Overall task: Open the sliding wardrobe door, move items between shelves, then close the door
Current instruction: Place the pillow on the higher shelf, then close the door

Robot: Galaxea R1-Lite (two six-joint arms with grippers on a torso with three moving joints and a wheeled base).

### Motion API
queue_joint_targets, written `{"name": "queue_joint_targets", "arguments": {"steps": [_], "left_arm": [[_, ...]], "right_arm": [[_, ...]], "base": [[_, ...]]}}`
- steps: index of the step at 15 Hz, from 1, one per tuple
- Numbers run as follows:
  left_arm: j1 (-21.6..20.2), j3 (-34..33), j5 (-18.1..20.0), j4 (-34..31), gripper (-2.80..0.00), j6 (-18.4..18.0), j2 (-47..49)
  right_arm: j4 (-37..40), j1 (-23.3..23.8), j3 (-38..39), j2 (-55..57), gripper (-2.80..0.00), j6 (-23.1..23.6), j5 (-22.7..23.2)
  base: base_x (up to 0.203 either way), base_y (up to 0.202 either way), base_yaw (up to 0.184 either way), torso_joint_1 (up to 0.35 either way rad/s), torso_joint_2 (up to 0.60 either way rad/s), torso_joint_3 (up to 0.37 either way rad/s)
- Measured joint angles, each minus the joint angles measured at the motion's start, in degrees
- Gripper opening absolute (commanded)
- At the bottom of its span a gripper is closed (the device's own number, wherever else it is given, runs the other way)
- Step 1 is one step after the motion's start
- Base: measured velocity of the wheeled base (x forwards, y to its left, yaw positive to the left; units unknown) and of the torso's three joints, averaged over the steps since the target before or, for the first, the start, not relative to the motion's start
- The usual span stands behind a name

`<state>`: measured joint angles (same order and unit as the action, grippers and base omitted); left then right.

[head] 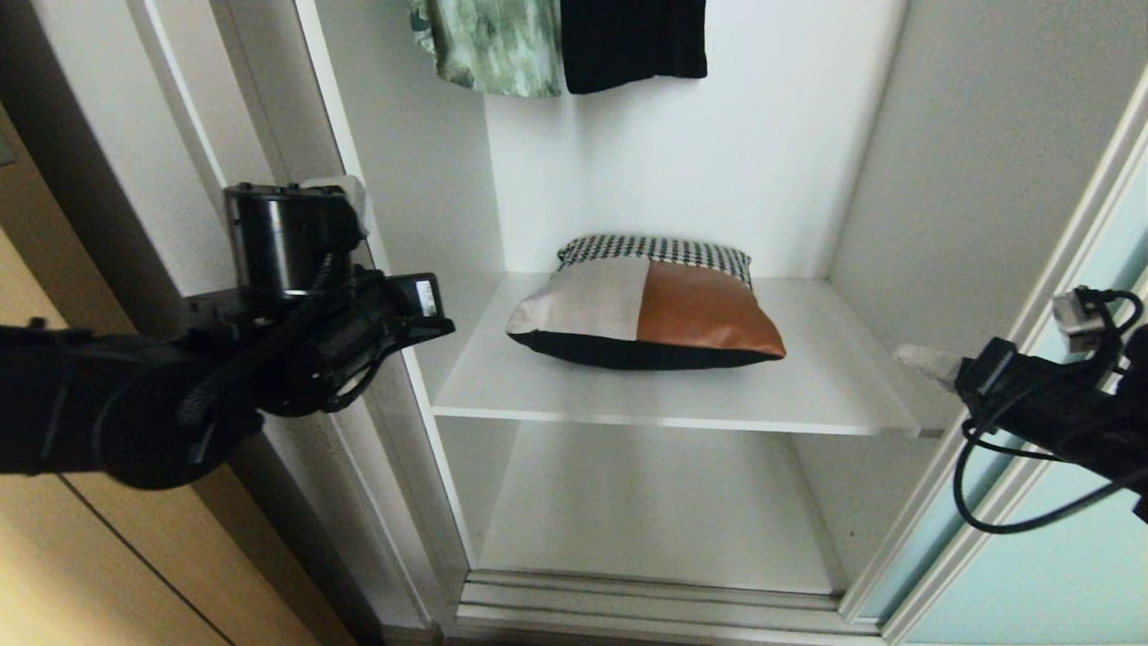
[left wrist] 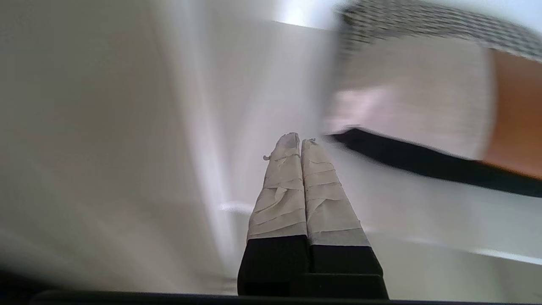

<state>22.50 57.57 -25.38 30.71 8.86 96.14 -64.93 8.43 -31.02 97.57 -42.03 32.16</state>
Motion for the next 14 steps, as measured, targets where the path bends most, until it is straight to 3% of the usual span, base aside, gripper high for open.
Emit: {"name": "queue_joint_targets", "arguments": {"steps": [5, 9, 12, 14], "left_arm": [[-0.9, -19.3, -2.9, 0.5, -2.8, -3.0, -21.6], [-9.2, -36.0, -3.4, 0.2, -2.8, -3.7, -39.5], [-17.6, -45.2, -3.0, -2.4, -2.8, -3.9, -52.1], [-20.8, -50.1, -1.3, -4.1, -2.8, -4.2, -60.4]], "right_arm": [[13.0, 0.7, 9.1, -23.4, -2.8, 0.3, -0.4], [32.5, 1.4, 10.7, -44.0, -2.8, 0.3, -0.5], [47.1, 1.6, 10.2, -57.7, -2.8, 0.1, -0.4], [55.4, 1.6, 9.5, -65.3, -2.8, -0.1, -0.2]], "base": [[0.0, 0.0, 0.0, 0.0, 0.0, 0.0], [0.0, 0.0, 0.0, 0.0, 0.0, 0.0], [0.0, 0.0, 0.0, 0.0, 0.0, 0.0], [0.0, 0.0, 0.0, 0.0, 0.0, 0.0]]}}
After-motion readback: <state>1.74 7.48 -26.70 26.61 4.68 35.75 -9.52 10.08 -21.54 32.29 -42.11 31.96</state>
